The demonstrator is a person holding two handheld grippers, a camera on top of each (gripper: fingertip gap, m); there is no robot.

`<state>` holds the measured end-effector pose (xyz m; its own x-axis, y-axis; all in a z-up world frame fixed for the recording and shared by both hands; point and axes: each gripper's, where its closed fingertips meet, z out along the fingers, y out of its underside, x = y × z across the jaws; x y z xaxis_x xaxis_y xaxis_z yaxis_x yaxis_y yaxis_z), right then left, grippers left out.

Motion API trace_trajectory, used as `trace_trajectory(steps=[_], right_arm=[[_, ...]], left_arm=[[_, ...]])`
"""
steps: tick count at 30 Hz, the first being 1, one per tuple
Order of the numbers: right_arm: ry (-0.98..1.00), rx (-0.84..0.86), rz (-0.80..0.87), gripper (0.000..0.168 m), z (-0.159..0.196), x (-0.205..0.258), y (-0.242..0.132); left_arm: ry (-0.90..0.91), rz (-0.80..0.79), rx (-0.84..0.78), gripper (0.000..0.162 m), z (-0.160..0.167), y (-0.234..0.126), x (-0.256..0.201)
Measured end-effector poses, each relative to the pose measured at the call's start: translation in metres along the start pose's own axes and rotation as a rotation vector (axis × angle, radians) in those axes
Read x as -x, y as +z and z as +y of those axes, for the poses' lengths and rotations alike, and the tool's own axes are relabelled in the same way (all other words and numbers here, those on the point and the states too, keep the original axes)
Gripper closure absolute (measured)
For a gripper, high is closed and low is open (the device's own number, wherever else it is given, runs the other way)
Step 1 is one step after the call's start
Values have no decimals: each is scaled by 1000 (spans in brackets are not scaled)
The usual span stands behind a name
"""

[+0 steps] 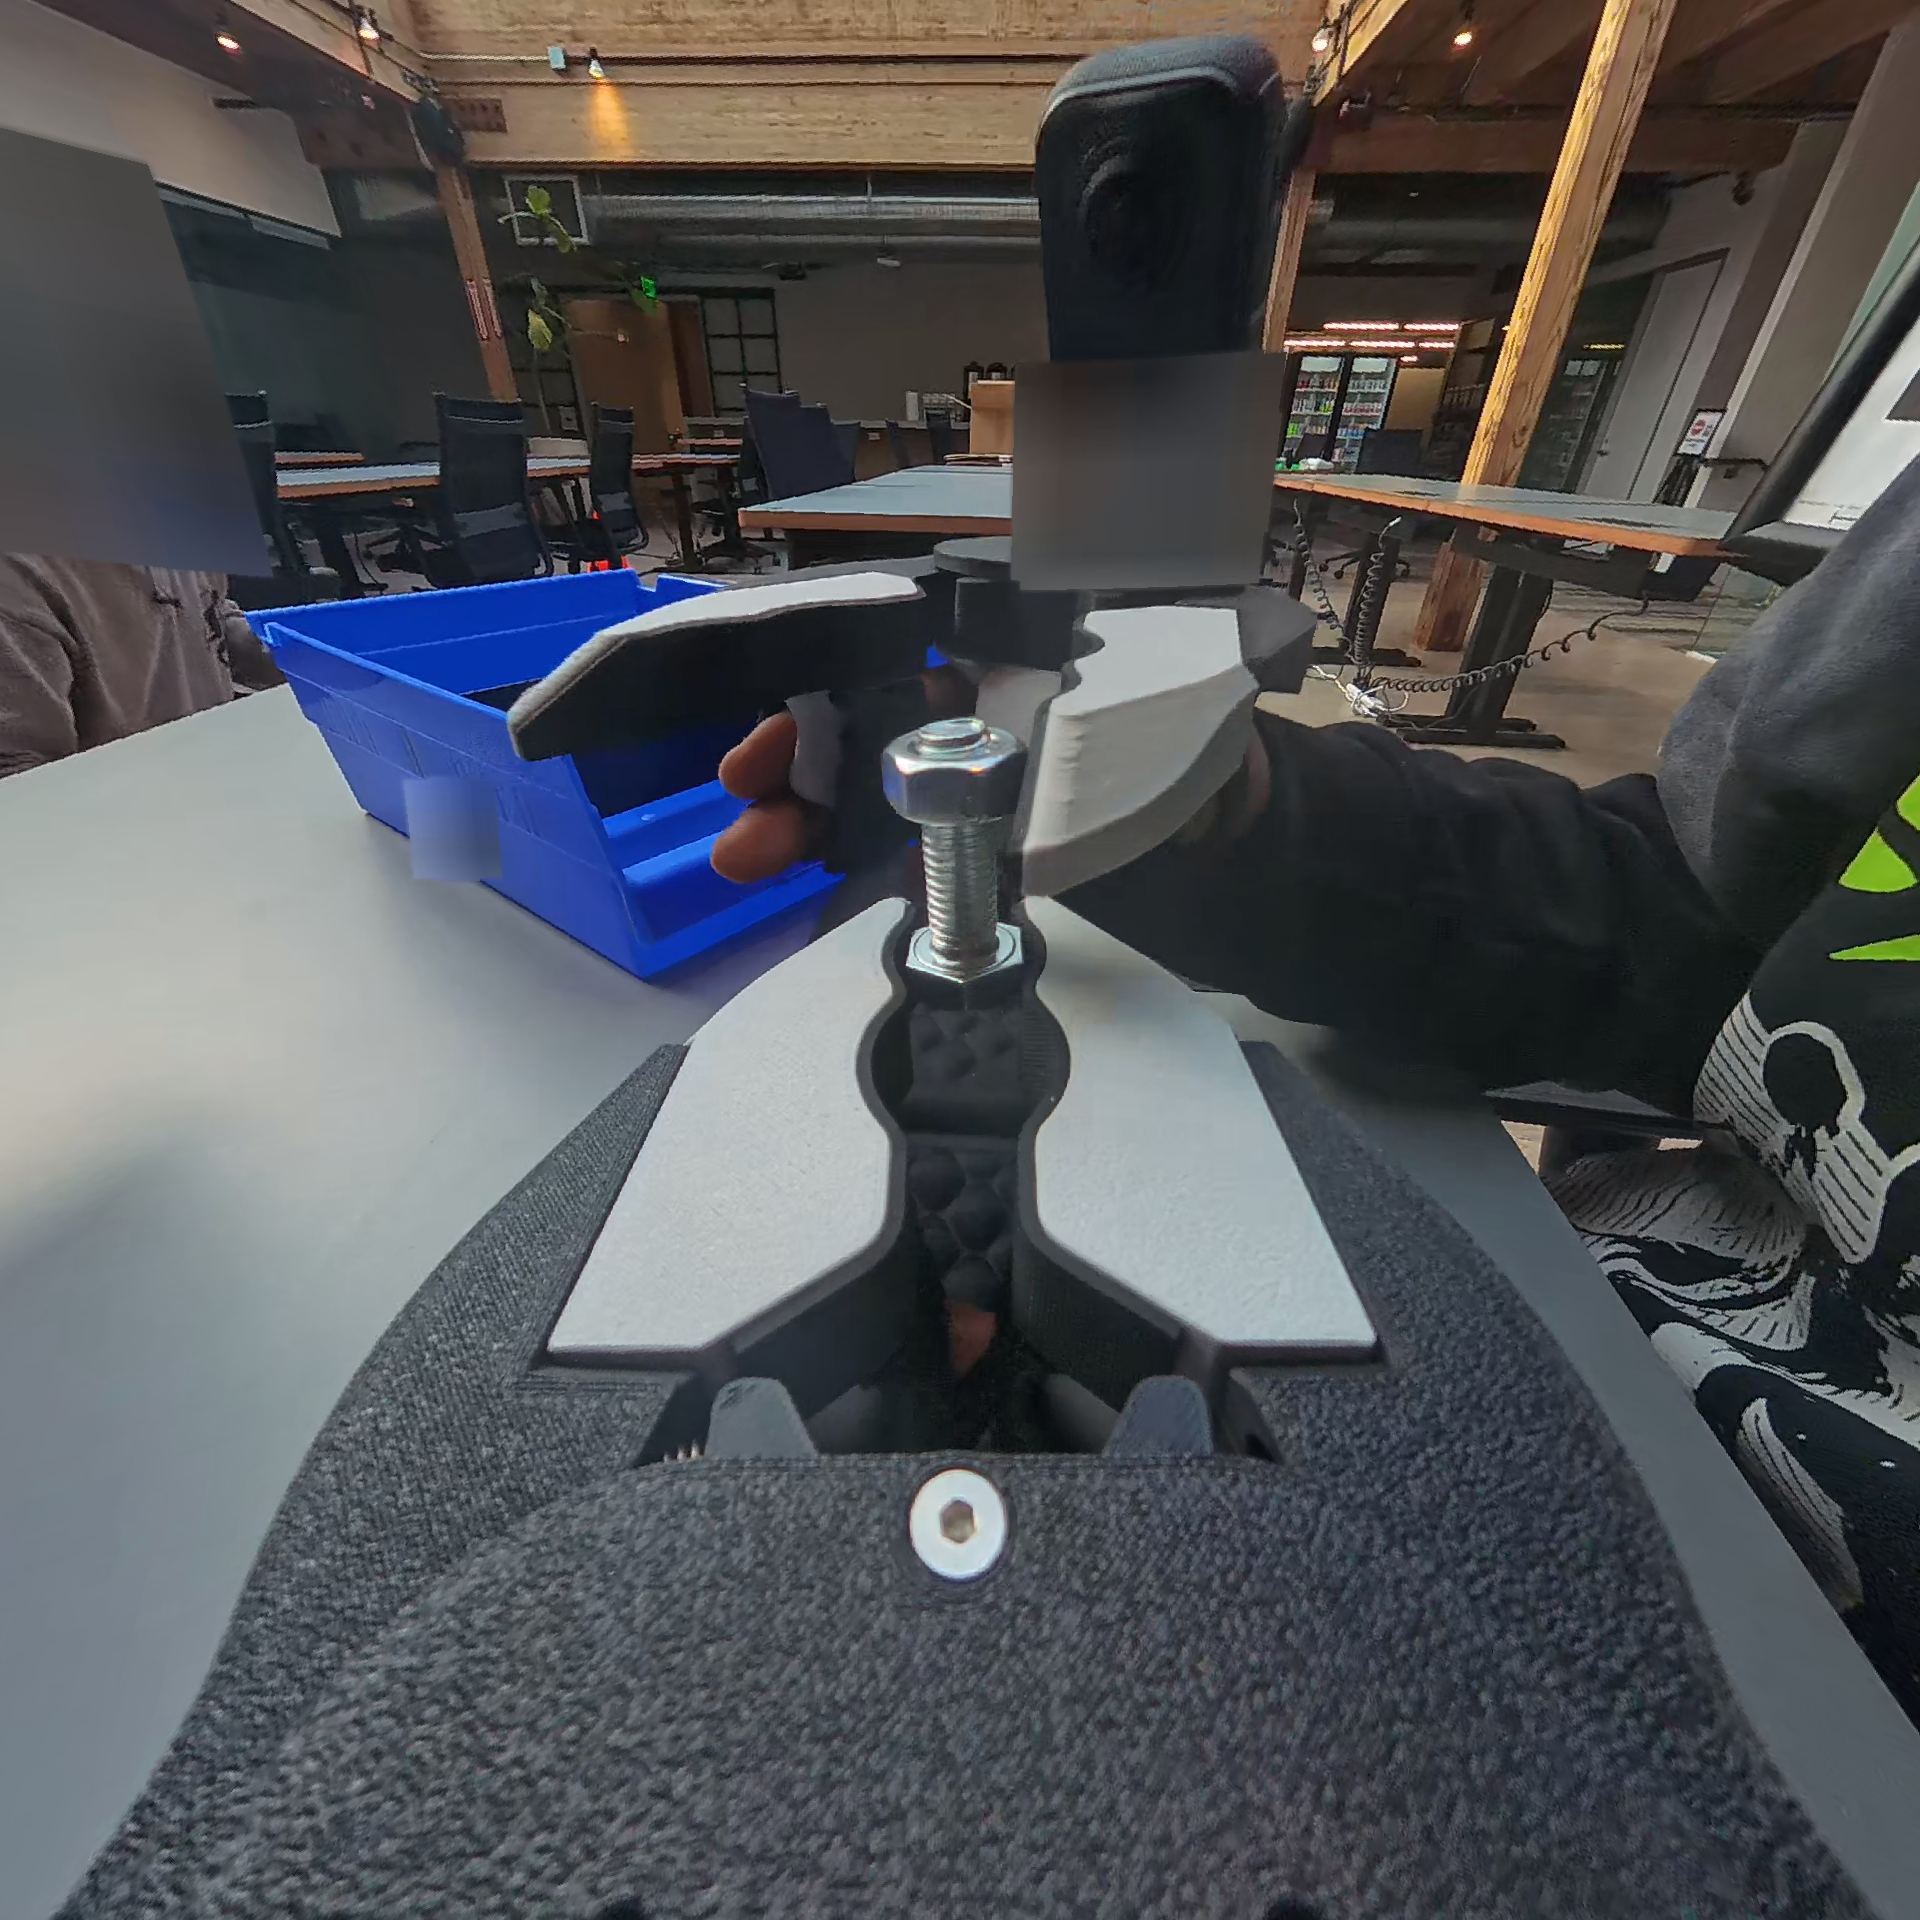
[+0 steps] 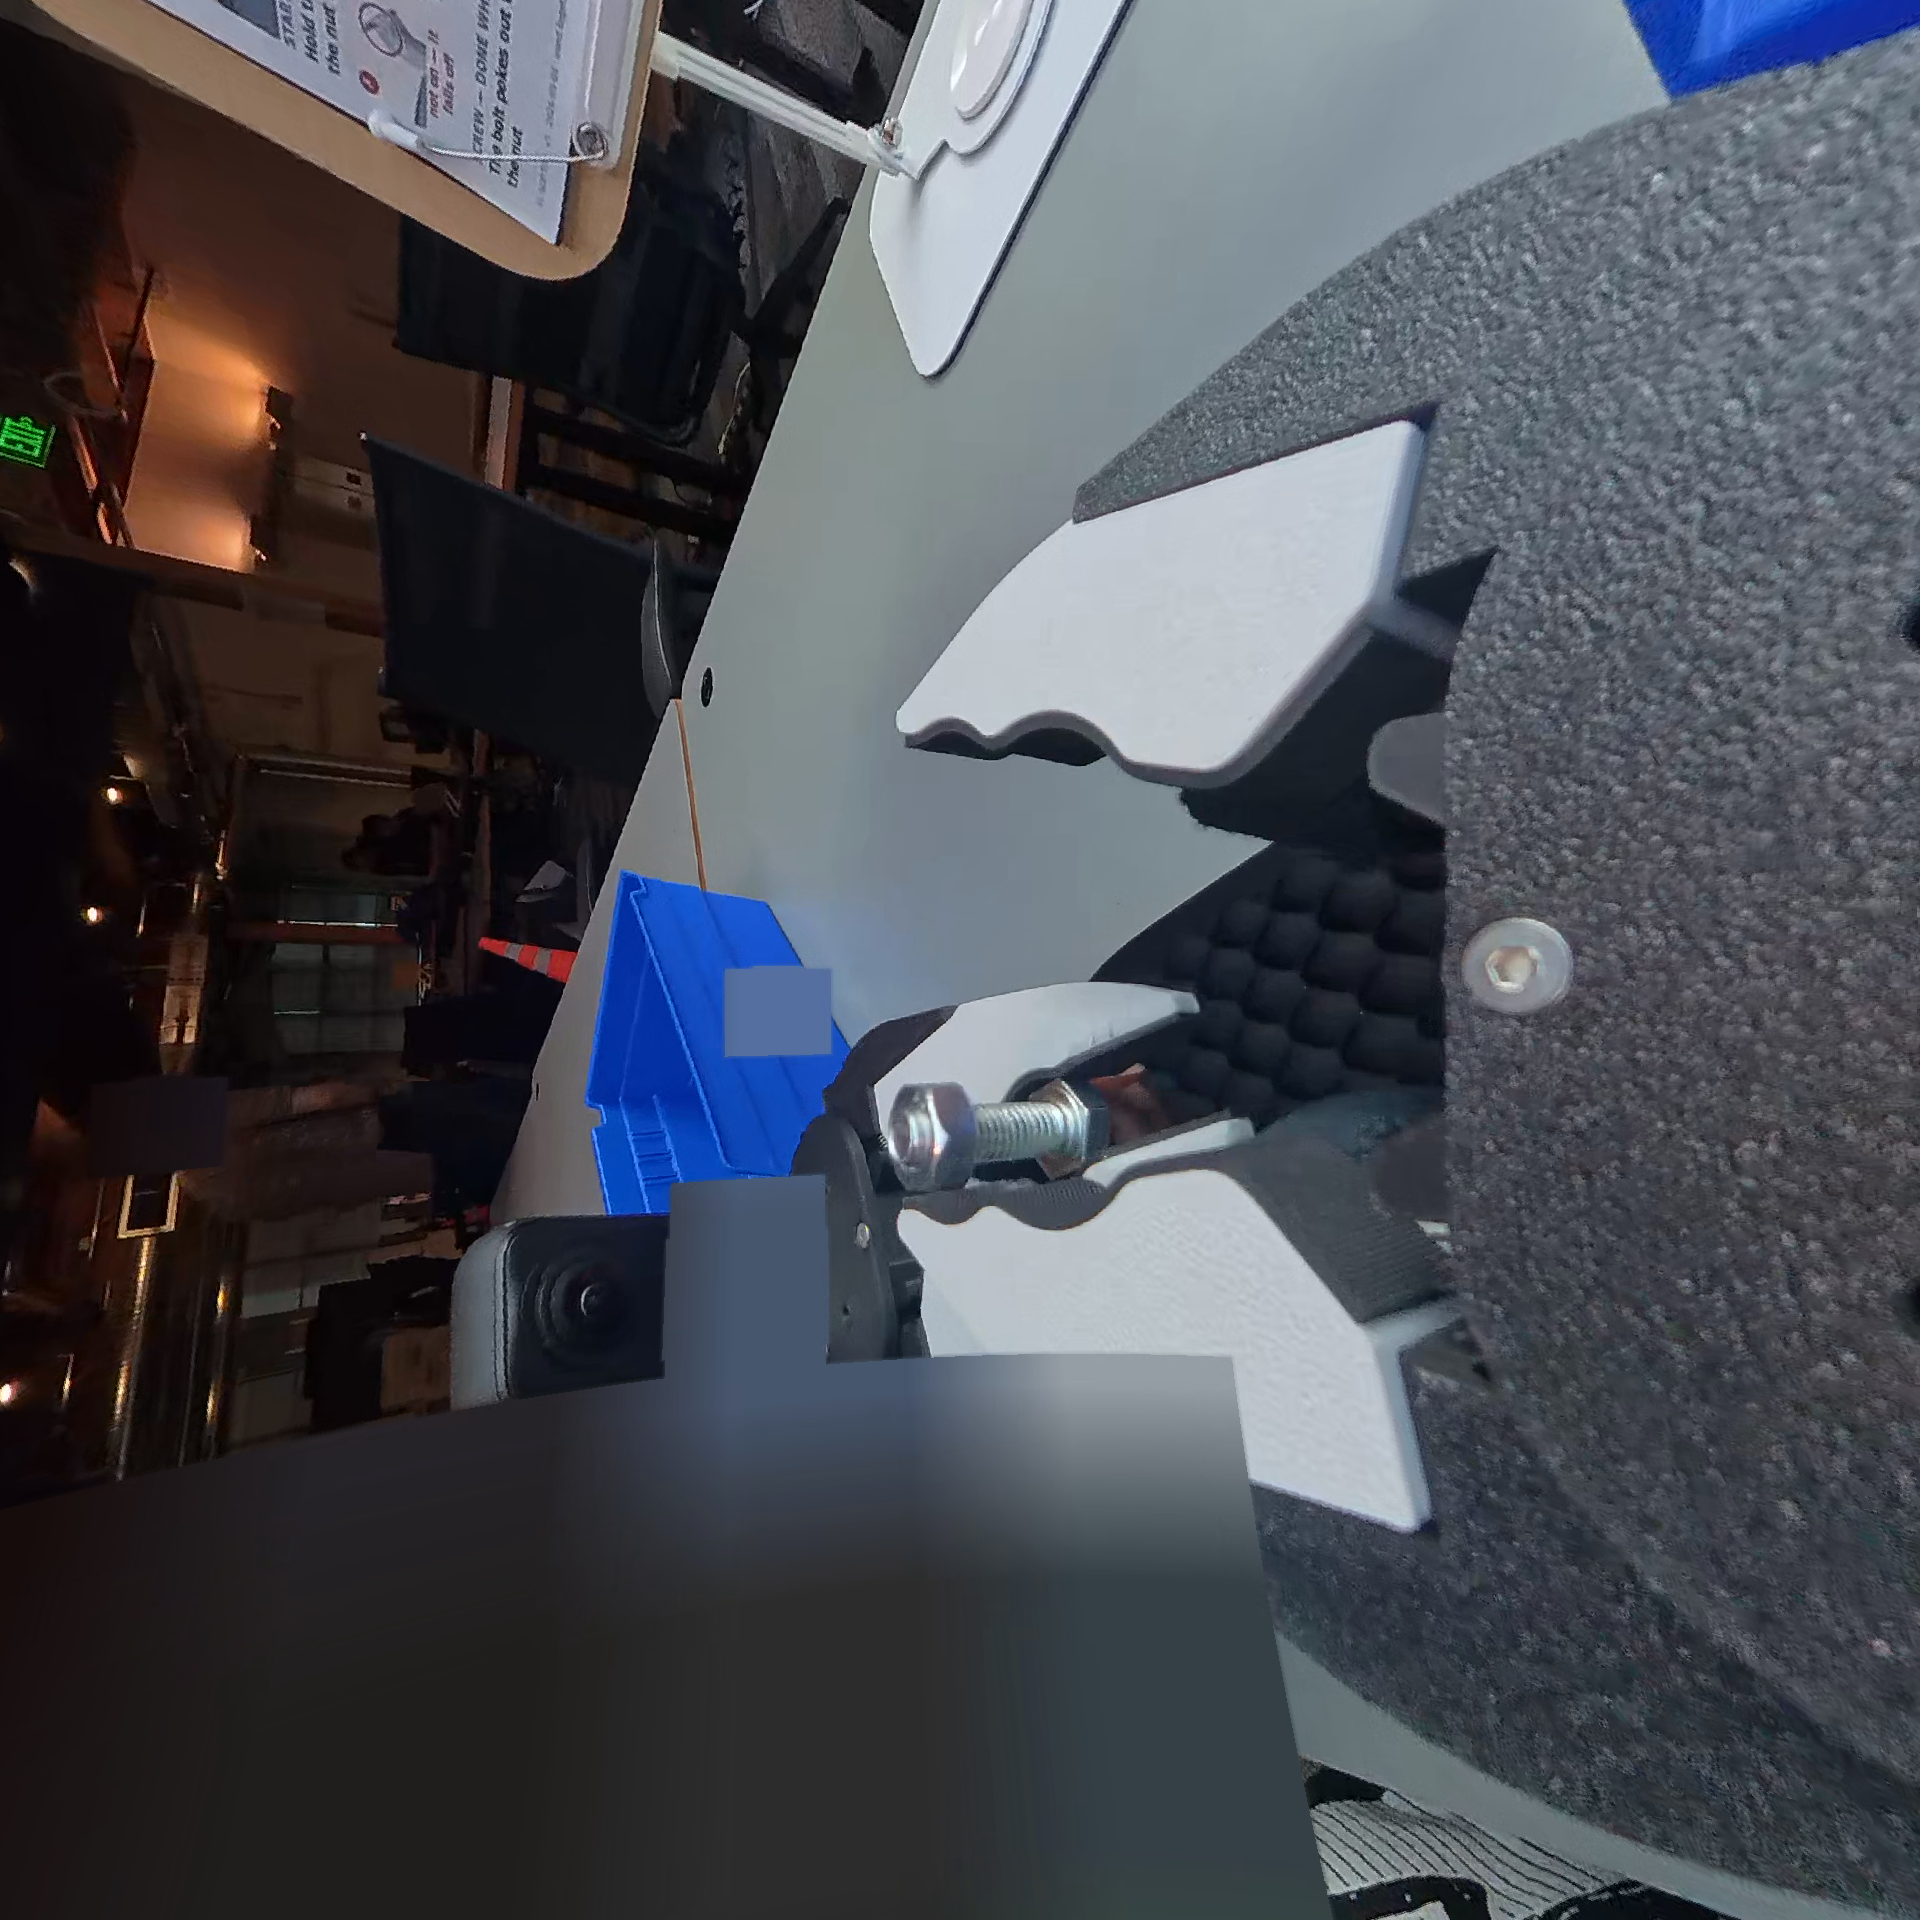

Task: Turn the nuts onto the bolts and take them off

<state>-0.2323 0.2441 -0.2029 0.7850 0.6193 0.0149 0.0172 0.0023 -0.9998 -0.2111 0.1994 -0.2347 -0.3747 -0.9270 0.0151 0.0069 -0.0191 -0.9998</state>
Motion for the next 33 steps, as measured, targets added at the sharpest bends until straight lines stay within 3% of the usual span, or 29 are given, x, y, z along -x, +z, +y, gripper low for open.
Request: trace_trajectory(steps=[8, 19, 29, 33], right_arm=[[22, -49, 40, 90, -3, -14, -28], [-11, -13, -11, 87, -1, 6, 9], [2, -45, 45, 91, -1, -14, -29], [18, -75, 8, 89, -7, -7, -23]], left_arm=[[-1, 1, 0, 146, 0, 0, 0], [10, 4, 7, 146, 1, 1, -2], [7, 5, 4, 146, 0, 1, -2], [10, 6, 8, 146, 1, 1, -2]])
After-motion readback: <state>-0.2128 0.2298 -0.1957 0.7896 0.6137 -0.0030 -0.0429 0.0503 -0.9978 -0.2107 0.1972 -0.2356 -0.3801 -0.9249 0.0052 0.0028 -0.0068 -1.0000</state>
